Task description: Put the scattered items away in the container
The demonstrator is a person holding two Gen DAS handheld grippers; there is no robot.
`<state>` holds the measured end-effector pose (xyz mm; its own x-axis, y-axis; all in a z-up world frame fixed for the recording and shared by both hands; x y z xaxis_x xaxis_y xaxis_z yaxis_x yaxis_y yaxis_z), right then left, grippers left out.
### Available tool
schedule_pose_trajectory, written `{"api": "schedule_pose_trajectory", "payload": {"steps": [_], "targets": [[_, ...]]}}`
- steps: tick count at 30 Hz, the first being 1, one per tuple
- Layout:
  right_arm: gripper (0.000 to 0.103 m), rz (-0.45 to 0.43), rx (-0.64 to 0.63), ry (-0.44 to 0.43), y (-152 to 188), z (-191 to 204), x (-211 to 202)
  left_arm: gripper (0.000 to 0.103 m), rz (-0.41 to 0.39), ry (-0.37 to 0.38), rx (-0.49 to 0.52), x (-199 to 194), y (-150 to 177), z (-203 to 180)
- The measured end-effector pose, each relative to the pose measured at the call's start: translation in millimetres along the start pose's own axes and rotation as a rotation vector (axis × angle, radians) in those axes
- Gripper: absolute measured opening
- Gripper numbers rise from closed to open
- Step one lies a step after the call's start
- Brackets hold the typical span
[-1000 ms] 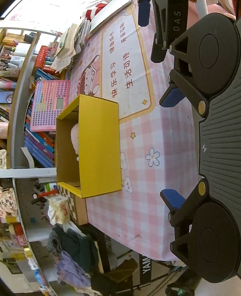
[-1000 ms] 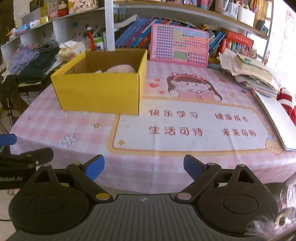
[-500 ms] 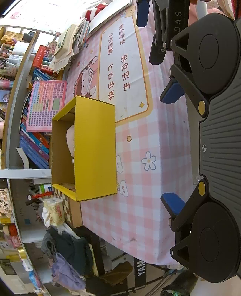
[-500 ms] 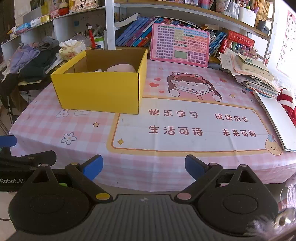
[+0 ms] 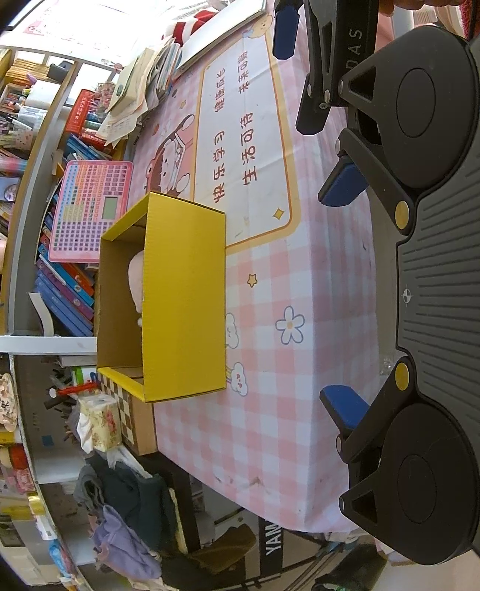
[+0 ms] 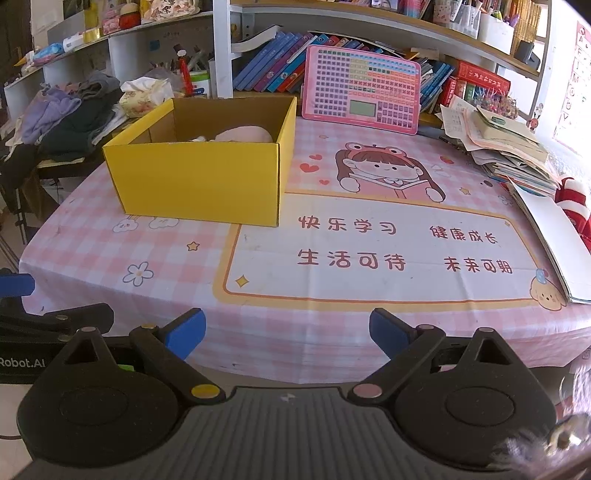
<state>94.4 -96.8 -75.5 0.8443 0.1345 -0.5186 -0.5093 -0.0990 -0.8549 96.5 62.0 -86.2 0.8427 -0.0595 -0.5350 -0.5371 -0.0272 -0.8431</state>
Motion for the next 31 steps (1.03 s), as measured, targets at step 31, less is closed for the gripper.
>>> {"api": "schedule_pose_trajectory", "payload": {"steps": [31], "targets": [[0.097,0.006,0.004,-0.015,2.0,-7.3,-1.1,0.103,0.007,0.007,-0.039,-1.0,2.1,-8.7]]}}
Point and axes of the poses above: each gripper's, at about its wrist camera, not at the fingertips, and x roughly the way its jaws point, z to its left, y to its underside, the point moved 9 cm from there along x, roughly the way its jaws point, and after that the axes turned 15 degrees about -z, right-handed, at the moved point
